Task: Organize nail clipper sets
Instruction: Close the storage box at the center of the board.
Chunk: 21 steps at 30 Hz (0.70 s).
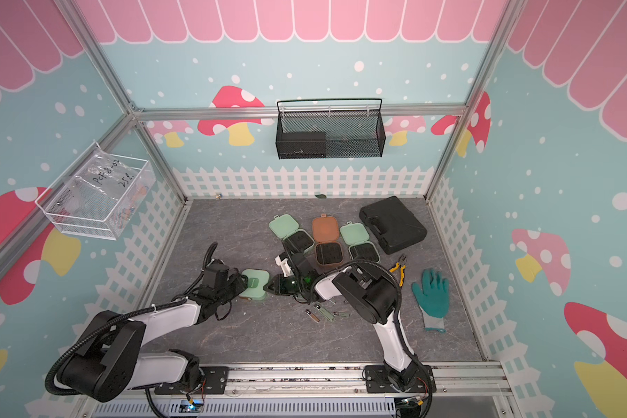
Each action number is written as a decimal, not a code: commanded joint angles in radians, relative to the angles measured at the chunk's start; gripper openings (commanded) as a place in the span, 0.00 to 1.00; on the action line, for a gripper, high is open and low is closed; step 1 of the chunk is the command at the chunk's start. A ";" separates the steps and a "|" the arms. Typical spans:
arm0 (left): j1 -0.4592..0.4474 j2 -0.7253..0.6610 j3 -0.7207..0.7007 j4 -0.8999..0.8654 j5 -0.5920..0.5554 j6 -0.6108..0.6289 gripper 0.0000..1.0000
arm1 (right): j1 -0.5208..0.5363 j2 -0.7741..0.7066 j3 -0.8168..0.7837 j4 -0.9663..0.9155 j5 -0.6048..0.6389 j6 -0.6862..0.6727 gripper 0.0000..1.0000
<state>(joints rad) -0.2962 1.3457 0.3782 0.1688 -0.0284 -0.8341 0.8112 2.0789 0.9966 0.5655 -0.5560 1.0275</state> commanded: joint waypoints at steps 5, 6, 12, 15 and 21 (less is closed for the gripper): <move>-0.066 0.086 -0.028 -0.090 0.108 -0.041 0.47 | 0.037 0.099 -0.007 -0.130 -0.028 0.027 0.26; -0.068 0.088 -0.028 -0.091 0.106 -0.044 0.47 | 0.037 0.099 -0.006 -0.123 -0.031 0.029 0.27; -0.084 0.101 -0.029 -0.082 0.095 -0.057 0.46 | 0.026 0.099 0.002 -0.105 -0.047 0.022 0.28; -0.089 0.112 -0.023 -0.081 0.094 -0.058 0.46 | 0.023 0.110 0.020 -0.104 -0.059 0.023 0.28; -0.096 0.141 -0.007 -0.064 0.107 -0.061 0.46 | 0.023 0.118 0.065 -0.116 -0.067 0.028 0.31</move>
<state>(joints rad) -0.3260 1.4078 0.3916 0.2443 -0.1188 -0.8516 0.7876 2.1143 1.0405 0.5480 -0.6304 1.0595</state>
